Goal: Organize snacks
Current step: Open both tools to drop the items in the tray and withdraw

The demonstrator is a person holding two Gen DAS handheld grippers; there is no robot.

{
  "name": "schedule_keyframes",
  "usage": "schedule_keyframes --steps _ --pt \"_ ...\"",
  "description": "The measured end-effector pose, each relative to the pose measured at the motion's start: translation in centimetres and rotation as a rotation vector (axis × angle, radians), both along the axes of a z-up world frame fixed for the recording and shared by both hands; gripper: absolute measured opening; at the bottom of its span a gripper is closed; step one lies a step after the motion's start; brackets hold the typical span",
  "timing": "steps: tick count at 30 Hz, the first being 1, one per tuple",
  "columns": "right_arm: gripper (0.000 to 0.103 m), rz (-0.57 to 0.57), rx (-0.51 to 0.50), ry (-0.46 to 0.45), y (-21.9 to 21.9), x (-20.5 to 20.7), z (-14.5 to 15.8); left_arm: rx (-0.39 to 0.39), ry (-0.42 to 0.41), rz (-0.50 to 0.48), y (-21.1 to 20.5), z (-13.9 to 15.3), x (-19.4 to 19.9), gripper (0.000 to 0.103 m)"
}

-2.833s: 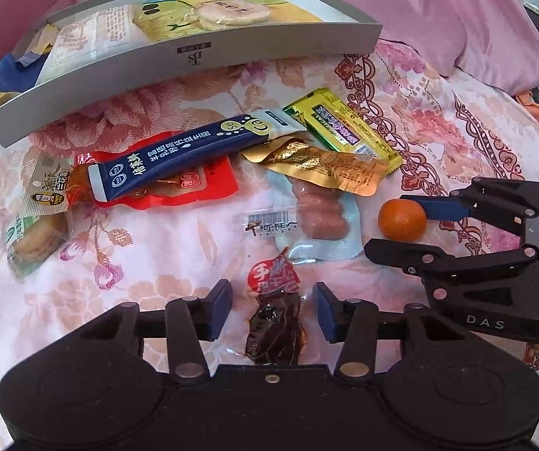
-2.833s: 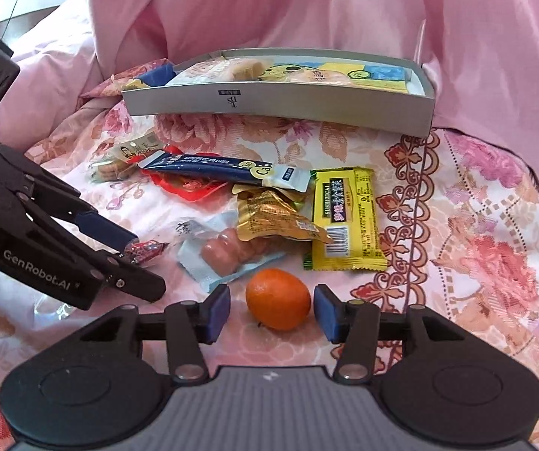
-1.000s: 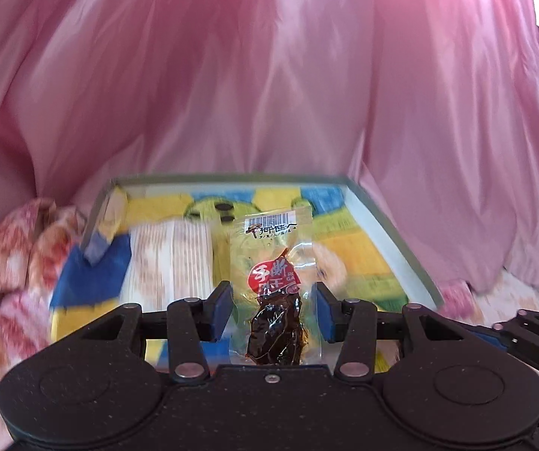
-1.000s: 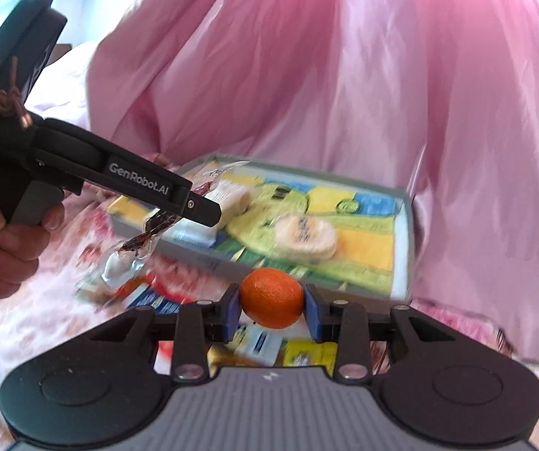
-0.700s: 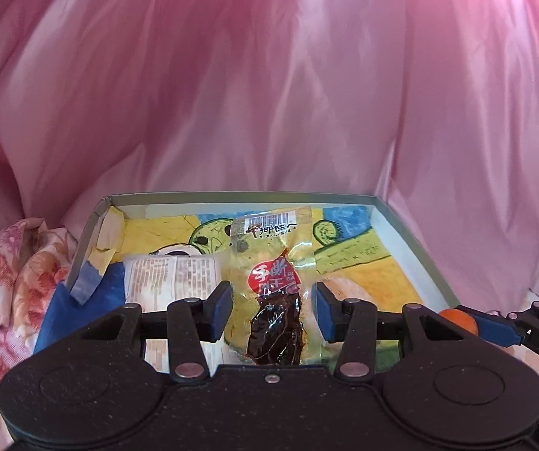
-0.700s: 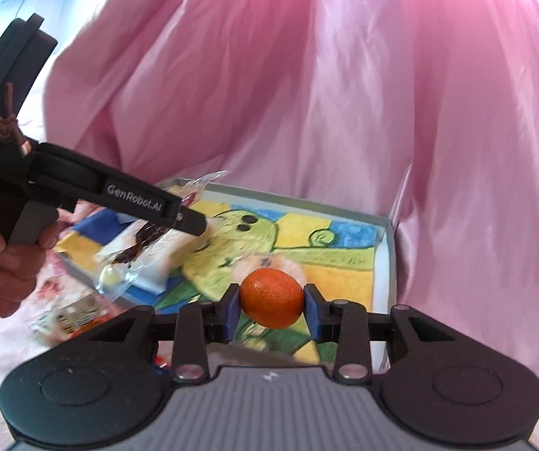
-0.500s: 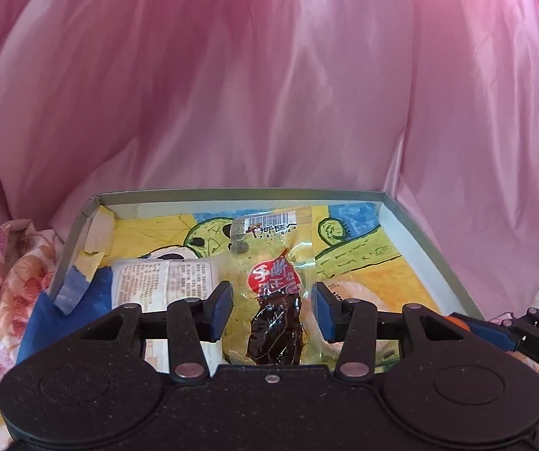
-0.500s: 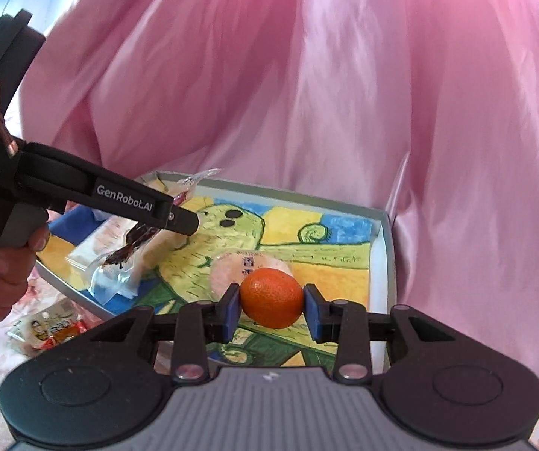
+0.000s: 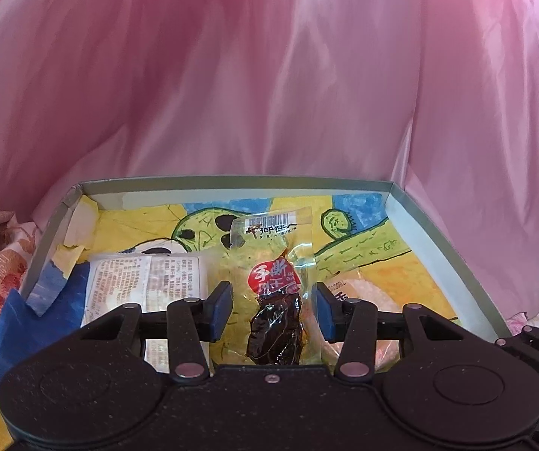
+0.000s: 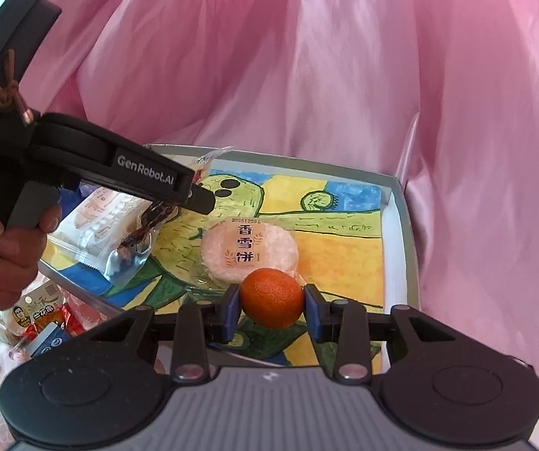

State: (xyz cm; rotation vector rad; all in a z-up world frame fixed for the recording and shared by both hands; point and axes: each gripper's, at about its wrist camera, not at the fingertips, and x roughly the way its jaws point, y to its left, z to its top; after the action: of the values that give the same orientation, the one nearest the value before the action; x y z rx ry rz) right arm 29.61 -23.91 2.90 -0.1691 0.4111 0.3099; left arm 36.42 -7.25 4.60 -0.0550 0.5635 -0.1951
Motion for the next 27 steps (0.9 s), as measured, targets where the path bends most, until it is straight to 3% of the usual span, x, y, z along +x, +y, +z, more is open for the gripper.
schedule_keyframes --steps 7,9,12,16,20,27 --pt "0.042 -0.009 0.001 0.002 0.0 0.0 -0.1 0.016 0.022 -0.009 -0.6 -0.5 0.4 0.049" --pt "0.044 -0.008 -0.004 -0.002 0.2 0.0 -0.1 0.029 0.023 -0.004 -0.7 -0.5 0.3 0.056" --pt "0.054 -0.011 -0.004 -0.007 0.3 -0.2 0.0 0.030 0.017 -0.001 -0.6 -0.3 -0.1 0.067" --pt "0.068 -0.017 0.017 -0.025 0.2 -0.7 0.4 -0.003 -0.006 0.003 -0.2 0.5 -0.9 0.072" --pt "0.084 -0.024 0.040 -0.070 -0.1 -2.1 1.4 -0.043 -0.055 0.036 0.6 1.6 -2.3 0.091" --pt "0.101 -0.046 0.099 -0.144 -1.0 -5.4 3.7 -0.096 -0.130 0.070 1.9 3.4 -5.9 0.094"
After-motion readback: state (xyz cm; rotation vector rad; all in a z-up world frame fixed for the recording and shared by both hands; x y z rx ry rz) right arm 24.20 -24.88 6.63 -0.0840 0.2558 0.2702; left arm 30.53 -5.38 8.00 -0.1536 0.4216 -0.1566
